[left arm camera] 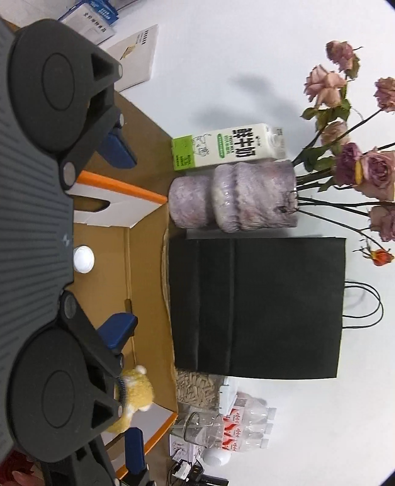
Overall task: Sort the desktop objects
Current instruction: 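Drop the tissue and black cable into the box, opening both grippers, then grasp the white plastic container with the left gripper while the right gripper grasps a white bottle cap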
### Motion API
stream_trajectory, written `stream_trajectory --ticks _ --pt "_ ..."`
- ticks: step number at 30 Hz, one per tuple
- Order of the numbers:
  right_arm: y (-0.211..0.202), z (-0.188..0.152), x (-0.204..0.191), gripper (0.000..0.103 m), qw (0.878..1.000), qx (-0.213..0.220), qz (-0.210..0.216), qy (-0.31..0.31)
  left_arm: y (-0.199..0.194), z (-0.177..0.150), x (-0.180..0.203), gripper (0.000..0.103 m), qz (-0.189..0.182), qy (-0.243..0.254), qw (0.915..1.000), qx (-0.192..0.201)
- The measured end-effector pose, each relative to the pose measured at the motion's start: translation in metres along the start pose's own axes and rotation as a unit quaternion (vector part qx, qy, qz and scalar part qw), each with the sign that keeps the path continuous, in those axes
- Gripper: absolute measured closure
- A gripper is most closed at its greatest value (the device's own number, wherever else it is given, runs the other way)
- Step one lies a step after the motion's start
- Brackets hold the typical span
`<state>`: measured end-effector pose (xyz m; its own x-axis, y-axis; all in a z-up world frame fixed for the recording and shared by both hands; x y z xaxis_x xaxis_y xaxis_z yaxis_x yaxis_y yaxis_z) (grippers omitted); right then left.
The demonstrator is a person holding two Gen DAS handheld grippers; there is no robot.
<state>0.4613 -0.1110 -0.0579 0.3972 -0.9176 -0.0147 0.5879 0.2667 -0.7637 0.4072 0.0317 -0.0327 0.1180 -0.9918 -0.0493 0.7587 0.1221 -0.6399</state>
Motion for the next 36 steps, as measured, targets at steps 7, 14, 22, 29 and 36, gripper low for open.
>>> stream_trajectory --ticks 7,14,22,29,36 --pt "-0.003 0.001 0.002 0.0 1.0 0.0 -0.003 0.0 0.003 0.001 -0.005 0.0 0.002 -0.017 0.9997 -0.017" --pt "-0.006 0.001 0.001 0.0 1.0 0.001 -0.007 -0.002 -0.003 0.002 -0.008 0.0 0.0 -0.024 0.9996 -0.013" --pt "-0.031 -0.005 0.006 0.0 1.0 0.02 -0.014 0.0 -0.02 0.001 -0.003 0.0 -0.013 -0.017 0.9998 -0.002" --pt "-0.052 -0.018 0.011 0.0 0.999 0.026 -0.016 0.008 -0.04 -0.008 0.002 0.0 -0.018 -0.011 0.9998 0.002" --pt "-0.068 -0.034 0.01 0.0 0.999 0.028 -0.02 0.009 -0.058 -0.018 0.006 0.0 -0.021 -0.007 0.9997 0.006"
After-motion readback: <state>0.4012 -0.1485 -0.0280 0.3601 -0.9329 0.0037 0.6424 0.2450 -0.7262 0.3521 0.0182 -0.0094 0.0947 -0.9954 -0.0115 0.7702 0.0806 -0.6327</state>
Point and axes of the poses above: each gripper's, at about its wrist camera, not at the fingertips, and y roughly the way its jaws point, x to its right, z to its top, the point moved 7 cm from there along y, roughly the way its jaws point, and after that the axes turned 15 degrees about -x, right-handed, at the moved point
